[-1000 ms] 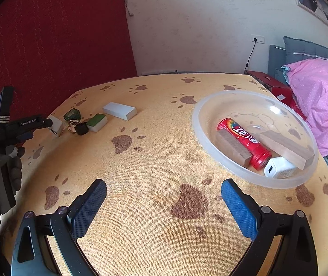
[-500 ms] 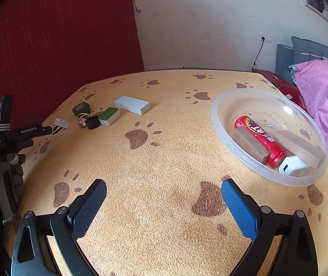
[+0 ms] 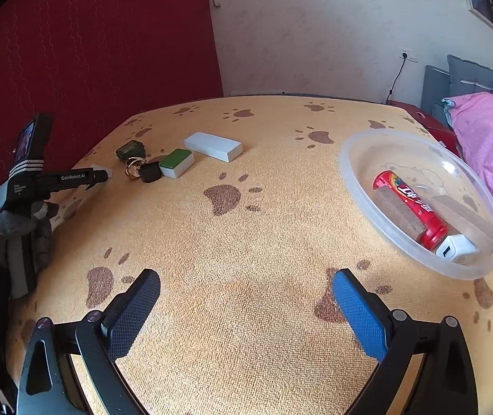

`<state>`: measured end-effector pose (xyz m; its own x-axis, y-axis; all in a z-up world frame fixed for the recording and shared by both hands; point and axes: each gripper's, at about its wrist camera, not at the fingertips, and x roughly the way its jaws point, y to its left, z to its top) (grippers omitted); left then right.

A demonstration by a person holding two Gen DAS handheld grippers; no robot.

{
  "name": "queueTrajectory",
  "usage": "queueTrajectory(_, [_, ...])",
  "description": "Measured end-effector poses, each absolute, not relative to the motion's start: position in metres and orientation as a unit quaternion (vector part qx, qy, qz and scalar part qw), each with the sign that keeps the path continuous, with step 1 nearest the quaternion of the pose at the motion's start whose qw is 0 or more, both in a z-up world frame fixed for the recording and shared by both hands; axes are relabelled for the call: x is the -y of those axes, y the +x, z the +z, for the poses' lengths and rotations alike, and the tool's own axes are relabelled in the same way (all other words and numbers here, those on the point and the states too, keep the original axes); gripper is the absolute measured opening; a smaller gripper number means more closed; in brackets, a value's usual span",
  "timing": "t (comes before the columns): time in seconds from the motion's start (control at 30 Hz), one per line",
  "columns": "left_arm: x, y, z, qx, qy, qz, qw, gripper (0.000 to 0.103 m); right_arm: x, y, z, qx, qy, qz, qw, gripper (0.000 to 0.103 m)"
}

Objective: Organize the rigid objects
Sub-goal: 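Move the left tool to the white striped plastic piece and grasp it, then lift the white piece with the left tool while the right tool grasps the green-and-white block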

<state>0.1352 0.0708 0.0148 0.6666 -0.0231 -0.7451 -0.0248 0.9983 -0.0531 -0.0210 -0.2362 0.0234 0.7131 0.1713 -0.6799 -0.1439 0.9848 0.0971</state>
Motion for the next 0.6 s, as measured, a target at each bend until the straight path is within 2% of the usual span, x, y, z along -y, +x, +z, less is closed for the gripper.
queueTrajectory(0.07, [-0.069, 0.138, 0.015, -0.408, -0.023, -0.012, 0.913, 0.056, 0.232, -0.021, 0.024, -0.37, 0.014, 0.088, 0.925, 0.102])
queueTrajectory(0.2, [-0.066, 0.136, 0.016, -0.404, -0.018, -0.02, 0.915, 0.053, 0.226, -0.021, 0.023, -0.372, 0.008, 0.09, 0.924, 0.102])
queueTrajectory(0.27, [-0.065, 0.133, 0.018, -0.402, -0.019, -0.022, 0.915, 0.038, 0.224, -0.018, 0.022, -0.376, 0.009, 0.092, 0.922, 0.102])
queueTrajectory(0.3, [-0.065, 0.131, 0.018, -0.401, -0.023, -0.022, 0.916, 0.036, 0.223, -0.016, 0.022, -0.379, 0.012, 0.094, 0.921, 0.102])
queueTrajectory(0.6, [-0.066, 0.11, 0.024, -0.376, -0.049, -0.024, 0.925, 0.033, 0.199, 0.019, 0.028, -0.385, 0.014, 0.11, 0.916, 0.102])
